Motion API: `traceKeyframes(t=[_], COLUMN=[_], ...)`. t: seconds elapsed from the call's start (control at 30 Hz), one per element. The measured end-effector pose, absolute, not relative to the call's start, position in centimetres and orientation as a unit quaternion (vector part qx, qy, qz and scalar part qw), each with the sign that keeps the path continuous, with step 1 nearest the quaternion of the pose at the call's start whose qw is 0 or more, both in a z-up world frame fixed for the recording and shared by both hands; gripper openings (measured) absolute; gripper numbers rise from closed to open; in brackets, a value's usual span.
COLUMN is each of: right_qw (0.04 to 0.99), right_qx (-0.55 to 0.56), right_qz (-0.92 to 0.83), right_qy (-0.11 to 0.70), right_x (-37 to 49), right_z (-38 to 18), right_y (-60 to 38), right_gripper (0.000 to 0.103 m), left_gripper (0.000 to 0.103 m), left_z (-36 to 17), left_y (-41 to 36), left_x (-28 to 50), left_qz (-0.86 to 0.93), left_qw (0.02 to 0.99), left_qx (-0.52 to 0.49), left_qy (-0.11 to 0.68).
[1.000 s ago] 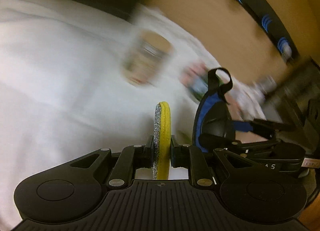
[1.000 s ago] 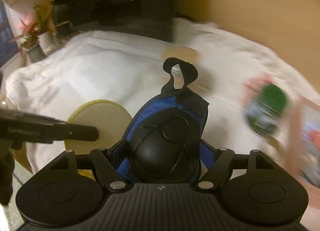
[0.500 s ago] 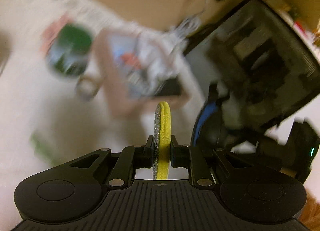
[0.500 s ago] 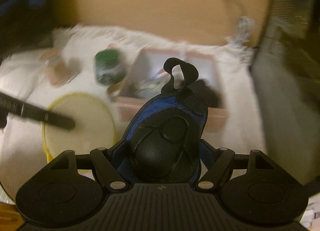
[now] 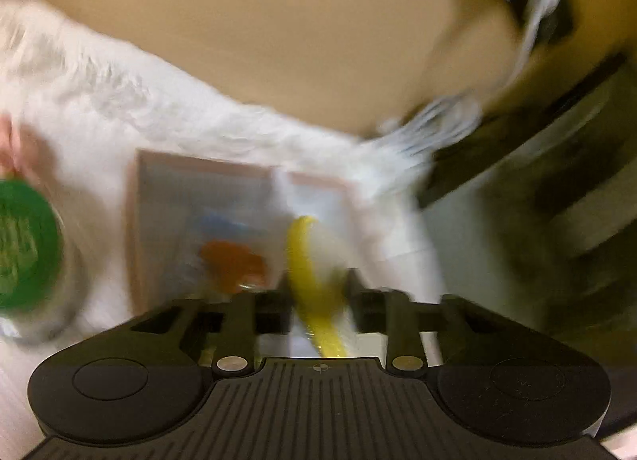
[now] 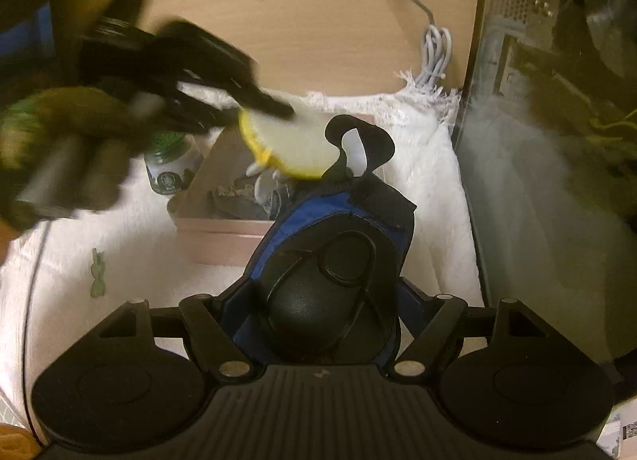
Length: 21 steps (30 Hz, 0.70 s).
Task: Organize soft objects
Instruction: 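Carry the pad and pouch into the pink box and open both tools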
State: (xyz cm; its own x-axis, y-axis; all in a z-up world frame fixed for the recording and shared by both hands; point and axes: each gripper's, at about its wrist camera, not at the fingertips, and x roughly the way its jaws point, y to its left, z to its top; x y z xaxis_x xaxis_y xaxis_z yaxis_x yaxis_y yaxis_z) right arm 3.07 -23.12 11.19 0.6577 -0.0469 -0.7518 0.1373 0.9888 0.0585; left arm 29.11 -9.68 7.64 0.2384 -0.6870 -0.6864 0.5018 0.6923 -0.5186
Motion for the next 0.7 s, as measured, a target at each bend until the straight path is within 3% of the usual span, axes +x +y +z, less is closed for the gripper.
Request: traceKeyframes(t=[0.03, 0.17, 0.27, 0.53, 0.7], right_qw=[0.909, 0.910, 0.911, 0.935, 0.933], right_qx=[0.053, 0.045, 0.043, 0.035, 0.053], right_qz=[-0.049, -0.044, -0.037, -0.013, 0.007], right_qy=[0.411, 0.410, 0.409, 0.354, 0.355], right_x=[3.1, 3.3, 3.8, 8.2, 15.5], right_z=[11.2, 11.4, 11.7, 15.8, 16.4], right_y=[-23.2, -23.7, -23.9, -24.4, -23.5], right_gripper=[0.076, 0.076, 0.076, 0.076, 0.076], left_gripper=[0.054, 0.057, 0.050, 0.050, 0.050], left_z=[7.2, 6.6, 7.6, 13.6, 14.0], left_y=[-10.6, -12.1, -11.4, -2.3, 5.2], left_x=[28.9, 28.4, 28.3, 25.2, 22.4], left_qz=[-0.369, -0.352, -0.364, -0.378, -0.325], left_qw=[0.798, 0.825, 0.825, 0.854, 0.879], left_qx=[-0.046, 0.027, 0.000, -0.103, -0.125], left_qy=[0.474, 0.441, 0.431, 0.343, 0.327])
